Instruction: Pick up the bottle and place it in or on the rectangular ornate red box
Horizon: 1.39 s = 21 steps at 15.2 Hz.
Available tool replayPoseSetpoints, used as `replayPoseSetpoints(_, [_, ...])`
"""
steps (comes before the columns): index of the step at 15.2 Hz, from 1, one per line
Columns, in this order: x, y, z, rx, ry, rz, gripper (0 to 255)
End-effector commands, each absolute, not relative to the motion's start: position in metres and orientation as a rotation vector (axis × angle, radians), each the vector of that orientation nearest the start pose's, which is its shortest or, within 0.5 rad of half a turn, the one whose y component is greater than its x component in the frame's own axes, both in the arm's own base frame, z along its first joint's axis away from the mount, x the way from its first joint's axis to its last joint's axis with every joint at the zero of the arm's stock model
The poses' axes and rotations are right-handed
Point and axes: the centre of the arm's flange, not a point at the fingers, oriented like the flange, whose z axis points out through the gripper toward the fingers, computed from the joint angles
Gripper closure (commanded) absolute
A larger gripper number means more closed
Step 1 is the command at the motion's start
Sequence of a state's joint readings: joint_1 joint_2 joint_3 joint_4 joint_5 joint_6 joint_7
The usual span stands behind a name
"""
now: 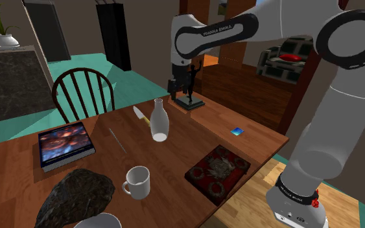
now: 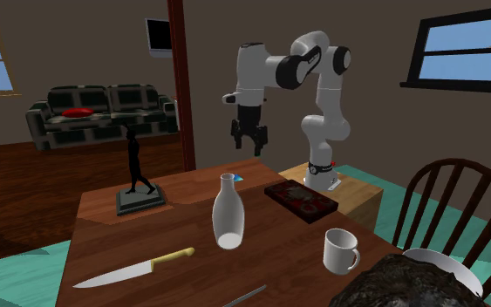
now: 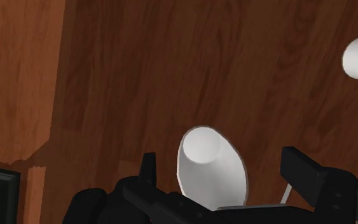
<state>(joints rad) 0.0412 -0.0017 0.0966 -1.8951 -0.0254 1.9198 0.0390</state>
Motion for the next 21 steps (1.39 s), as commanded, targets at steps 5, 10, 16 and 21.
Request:
replayPoseSetpoints(5, [0.629,0.1,0.473,-3.14,-0.155,-0.049,0])
replayPoseSetpoints(10, [0.664,0.111,0.45,-3.13,-0.149,-0.051,0])
replayPoseSetpoints(16, [0.665,0.111,0.421,-3.13,-0.149,-0.051,0])
replayPoseSetpoints(21, [0.665,0.111,0.421,-3.13,-0.149,-0.051,0])
